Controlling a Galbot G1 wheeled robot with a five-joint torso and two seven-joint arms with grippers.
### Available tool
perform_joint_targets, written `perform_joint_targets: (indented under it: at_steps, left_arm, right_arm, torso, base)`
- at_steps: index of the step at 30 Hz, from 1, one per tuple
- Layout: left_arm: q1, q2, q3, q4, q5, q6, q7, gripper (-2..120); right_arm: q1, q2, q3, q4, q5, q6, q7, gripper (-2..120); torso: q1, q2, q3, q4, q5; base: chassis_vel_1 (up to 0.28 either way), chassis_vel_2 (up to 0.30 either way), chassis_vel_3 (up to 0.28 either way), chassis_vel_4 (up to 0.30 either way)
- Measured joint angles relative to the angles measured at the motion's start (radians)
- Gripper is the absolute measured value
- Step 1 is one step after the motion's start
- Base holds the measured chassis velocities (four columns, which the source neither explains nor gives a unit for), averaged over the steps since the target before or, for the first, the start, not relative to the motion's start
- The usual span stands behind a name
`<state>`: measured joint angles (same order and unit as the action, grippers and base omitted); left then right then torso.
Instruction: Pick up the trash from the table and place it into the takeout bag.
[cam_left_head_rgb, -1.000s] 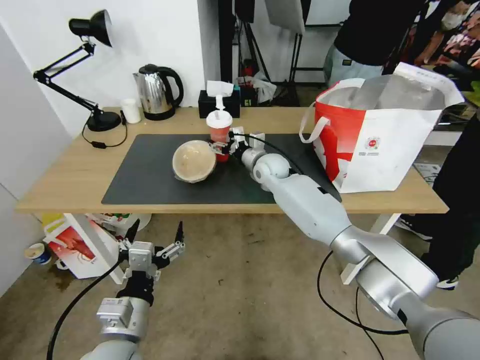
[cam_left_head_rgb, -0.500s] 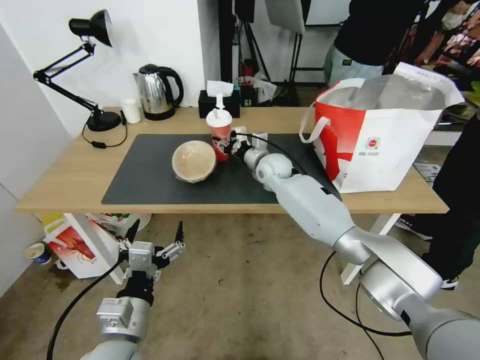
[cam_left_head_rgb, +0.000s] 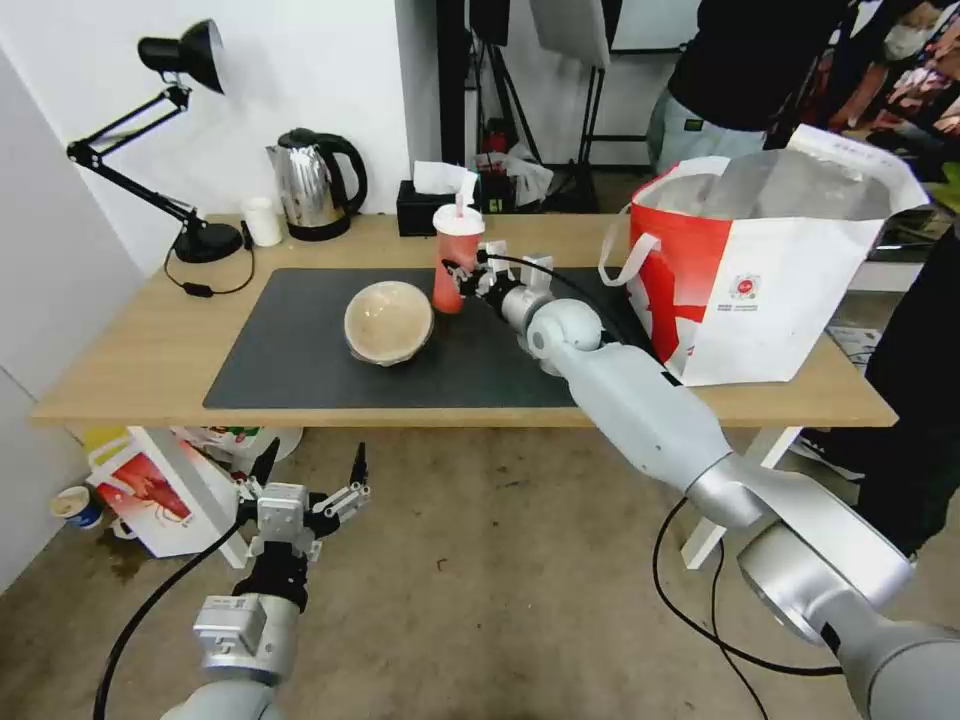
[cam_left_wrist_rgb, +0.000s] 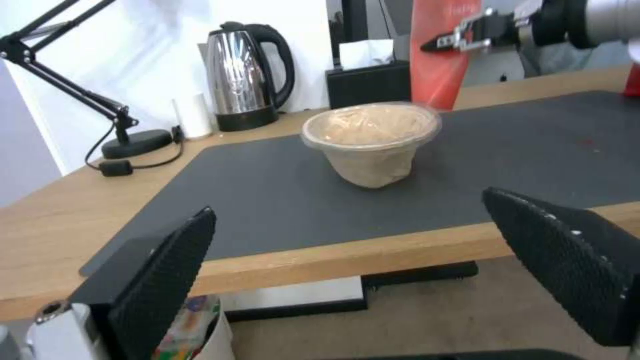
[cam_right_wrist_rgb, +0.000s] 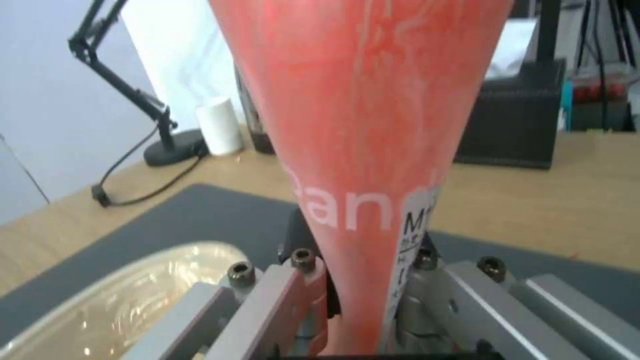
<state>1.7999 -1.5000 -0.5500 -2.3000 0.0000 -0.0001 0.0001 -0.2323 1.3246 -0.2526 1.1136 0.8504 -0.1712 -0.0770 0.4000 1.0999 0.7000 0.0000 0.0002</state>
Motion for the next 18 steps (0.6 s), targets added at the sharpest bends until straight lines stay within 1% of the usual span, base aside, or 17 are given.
perform_joint_targets:
  at_steps: [5,8,9,11,18]
  left_arm:
    - [0.000,0.000,0.000,0.000,0.000,0.000,0.000,100]
    - [0.000,0.000,0.000,0.000,0.000,0.000,0.000,100]
    - [0.000,0.000,0.000,0.000,0.000,0.000,0.000,100]
    - [0.000,0.000,0.000,0.000,0.000,0.000,0.000,100]
    - [0.000,0.000,0.000,0.000,0.000,0.000,0.000,100]
  right_arm:
    - [0.025,-0.026,0.018,0.047,0.008,-0.001,0.016,7]
    - [0.071,-0.068,0.040,0.108,0.040,-0.013,0.041,7]
    - [0.071,-0.068,0.040,0.108,0.040,-0.013,0.041,7]
    - [0.109,-0.101,0.049,0.145,0.066,-0.025,0.058,7]
    - [0.160,-0.152,0.070,0.194,0.088,-0.045,0.074,7]
  torso:
    - [0.000,0.000,0.000,0.0001,0.0000]
    - [0.000,0.000,0.000,0.0000,0.0000]
    - [0.000,0.000,0.000,0.0000,0.0000]
    - [0.000,0.000,0.000,-0.0001,-0.0003]
    - [0.000,0.000,0.000,0.0000,0.0000]
  base:
    - [0.000,0.000,0.000,0.000]
    - [0.000,0.000,0.000,0.000]
    - [0.000,0.000,0.000,0.000]
    - [0.000,0.000,0.000,0.000]
    - [0.000,0.000,0.000,0.000]
